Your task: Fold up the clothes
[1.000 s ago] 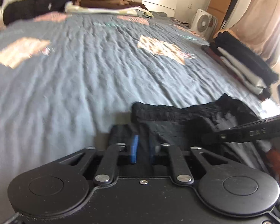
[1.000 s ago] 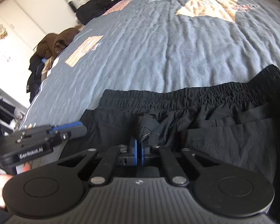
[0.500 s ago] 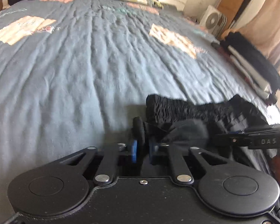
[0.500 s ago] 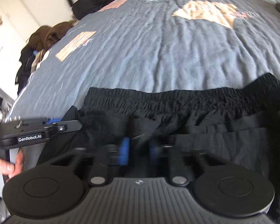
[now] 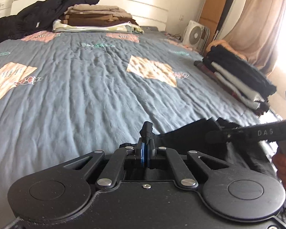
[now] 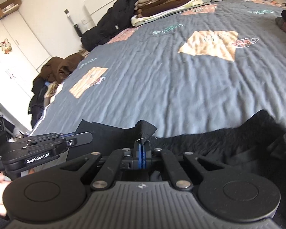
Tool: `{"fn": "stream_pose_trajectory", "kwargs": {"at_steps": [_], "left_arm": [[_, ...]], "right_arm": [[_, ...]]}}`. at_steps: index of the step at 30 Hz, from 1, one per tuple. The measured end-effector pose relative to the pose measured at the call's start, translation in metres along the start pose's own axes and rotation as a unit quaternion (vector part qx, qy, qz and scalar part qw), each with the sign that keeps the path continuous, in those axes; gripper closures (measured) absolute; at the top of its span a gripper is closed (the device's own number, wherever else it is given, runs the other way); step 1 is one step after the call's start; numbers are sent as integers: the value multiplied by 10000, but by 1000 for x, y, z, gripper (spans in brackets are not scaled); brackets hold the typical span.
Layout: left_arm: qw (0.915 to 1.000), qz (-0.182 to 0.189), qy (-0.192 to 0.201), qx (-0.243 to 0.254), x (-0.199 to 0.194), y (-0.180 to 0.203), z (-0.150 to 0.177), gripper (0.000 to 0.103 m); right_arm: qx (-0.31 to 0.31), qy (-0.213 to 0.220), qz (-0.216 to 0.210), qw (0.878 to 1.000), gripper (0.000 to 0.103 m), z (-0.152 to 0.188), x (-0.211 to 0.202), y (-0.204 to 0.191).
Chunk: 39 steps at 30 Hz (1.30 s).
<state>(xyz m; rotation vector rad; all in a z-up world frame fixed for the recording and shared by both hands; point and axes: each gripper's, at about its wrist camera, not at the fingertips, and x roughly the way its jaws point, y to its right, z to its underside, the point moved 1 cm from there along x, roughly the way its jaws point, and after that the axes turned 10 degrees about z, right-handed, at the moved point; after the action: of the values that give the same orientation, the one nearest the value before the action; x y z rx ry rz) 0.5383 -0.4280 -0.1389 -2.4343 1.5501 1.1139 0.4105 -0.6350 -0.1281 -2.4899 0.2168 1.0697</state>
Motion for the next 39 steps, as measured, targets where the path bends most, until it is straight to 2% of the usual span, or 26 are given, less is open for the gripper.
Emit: {"fn": "stream_pose_trajectory", "kwargs": {"at_steps": [3,4,6,7,8,10,12,14,16,18,22,24,26,27,31,34,35,36,37,38,39], "left_arm": [[9978,-612,-249,90,20,-6,5,98],[9968,-748,-289,70,20,-9,7,93],[9963,-833,-194,-50,9,-13,11,70],[9959,-893,-97,-56,-1,-13,13,54],[9955,-948,22,-22,-12,-11,14,48],[9968,-773,187,26,-31,4,16,48],[9980,-536,333,62,-50,21,18,47],[9991,-246,346,36,-52,45,20,46],[9992,274,207,-208,-40,71,27,45],[9955,832,2,-464,-24,96,35,45],[9888,1113,-768,-633,33,130,54,44],[9874,964,-1097,-614,57,138,62,44],[9920,362,-1152,-367,70,139,68,44],[9930,201,-1116,-344,73,138,68,44],[9946,27,-940,-443,83,133,64,34],[9958,-29,-801,-450,91,133,60,35],[9960,-8,-745,-490,91,133,59,38],[9962,14,-690,-530,90,133,59,45],[9963,36,-635,-570,90,132,58,65],[9964,58,-580,-610,90,132,58,82],[9965,80,-524,-650,90,131,57,86]], "right_arm": [[-149,-304,226,9992,97,1,24,6],[-301,-407,384,9980,94,4,31,5],[-491,-471,566,9961,88,6,30,6],[-540,-428,557,9961,81,7,24,7],[-590,-386,548,9960,76,7,18,9],[-824,-228,577,9947,48,4,-7,12],[-1187,-85,656,9907,39,0,-32,20],[-1487,-61,843,9853,37,-5,-52,31],[-1745,-95,1125,9782,35,-7,-64,47],[-1900,-298,1310,9726,35,-4,-65,63],[-2096,-705,1369,9656,35,16,-56,82],[-2199,-711,1432,9623,35,27,-53,88],[-2121,-661,1446,9642,35,27,-48,91],[-2073,-634,1451,9654,35,27,-46,93],[-1881,-524,1468,9697,35,25,-38,100],[-1736,-441,1481,9726,39,23,-31,105],[-1687,-413,1485,9735,43,23,-29,106],[-1639,-386,1489,9744,63,22,-27,108],[-1590,-358,1493,9753,85,22,-25,110],[-1542,-330,1497,9761,87,21,-23,112],[-1493,-303,1501,9769,90,21,-20,113]]}}
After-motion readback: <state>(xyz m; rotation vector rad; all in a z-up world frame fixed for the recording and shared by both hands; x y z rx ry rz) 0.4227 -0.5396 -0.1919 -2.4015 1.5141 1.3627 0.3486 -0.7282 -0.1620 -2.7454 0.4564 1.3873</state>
